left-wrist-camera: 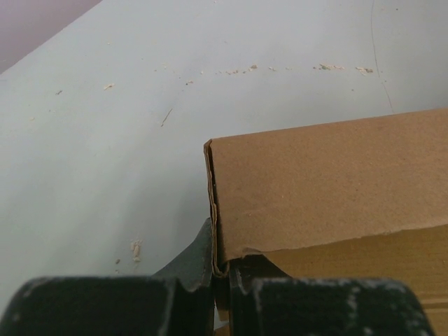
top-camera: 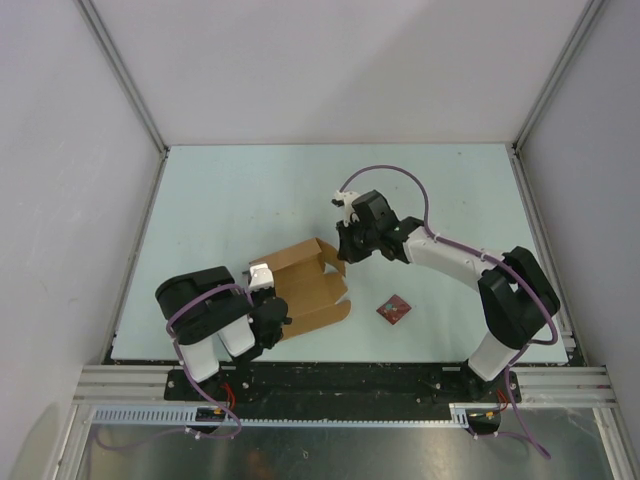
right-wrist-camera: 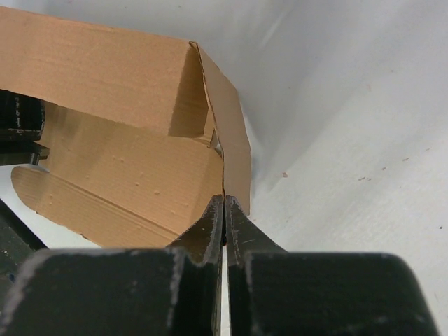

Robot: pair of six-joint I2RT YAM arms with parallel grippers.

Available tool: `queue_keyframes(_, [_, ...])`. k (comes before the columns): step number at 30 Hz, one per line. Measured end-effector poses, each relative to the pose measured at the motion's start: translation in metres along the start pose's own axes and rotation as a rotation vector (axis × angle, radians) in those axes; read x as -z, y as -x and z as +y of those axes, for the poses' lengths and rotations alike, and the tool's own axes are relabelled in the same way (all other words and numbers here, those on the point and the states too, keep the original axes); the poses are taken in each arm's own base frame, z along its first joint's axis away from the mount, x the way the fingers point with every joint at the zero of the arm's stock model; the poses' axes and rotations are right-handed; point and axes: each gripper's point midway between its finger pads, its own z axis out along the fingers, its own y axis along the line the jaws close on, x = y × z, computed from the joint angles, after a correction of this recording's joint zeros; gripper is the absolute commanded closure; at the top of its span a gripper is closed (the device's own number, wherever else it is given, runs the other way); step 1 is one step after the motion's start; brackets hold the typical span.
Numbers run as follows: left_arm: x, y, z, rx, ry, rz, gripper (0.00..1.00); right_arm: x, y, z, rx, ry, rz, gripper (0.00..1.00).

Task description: Fold the paper box

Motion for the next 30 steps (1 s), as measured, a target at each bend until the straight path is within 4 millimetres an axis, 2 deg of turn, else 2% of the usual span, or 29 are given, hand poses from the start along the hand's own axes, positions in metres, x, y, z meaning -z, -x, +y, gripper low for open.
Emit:
queue_keyframes(8, [0.0,0.001,0.0,0.001,0.005,-0.002,1.0,0.002,0.0,0.006,-0.006,0.001,0.006,1.0])
queue_keyframes(14, [0.001,0.001,-0.001,0.002,0.0,-0.003,1.0,0.005,0.002,-0.001,0.016,-0.047,0.008,0.99])
queue_keyframes(15, [0.001,0.001,-0.001,0.002,0.0,-0.003,1.0,0.005,0.003,-0.001,0.017,-0.05,0.007,0.85])
queue_keyframes(18, [0.001,0.001,-0.002,0.003,-0.003,-0.003,1.0,0.005,0.003,-0.004,0.021,-0.062,0.006,0.68])
queue_keyframes(23, [0.002,0.001,-0.003,0.003,-0.006,-0.004,1.0,0.006,0.006,-0.009,0.018,-0.093,-0.006,0.66])
queue_keyframes(27, [0.002,0.001,-0.003,0.003,-0.007,-0.004,1.0,0.016,0.014,-0.013,-0.003,-0.107,-0.045,0.53])
queue_keyframes(30, [0.002,0.001,-0.003,0.003,-0.007,-0.004,1.0,0.027,0.018,-0.019,-0.031,-0.094,-0.093,0.5])
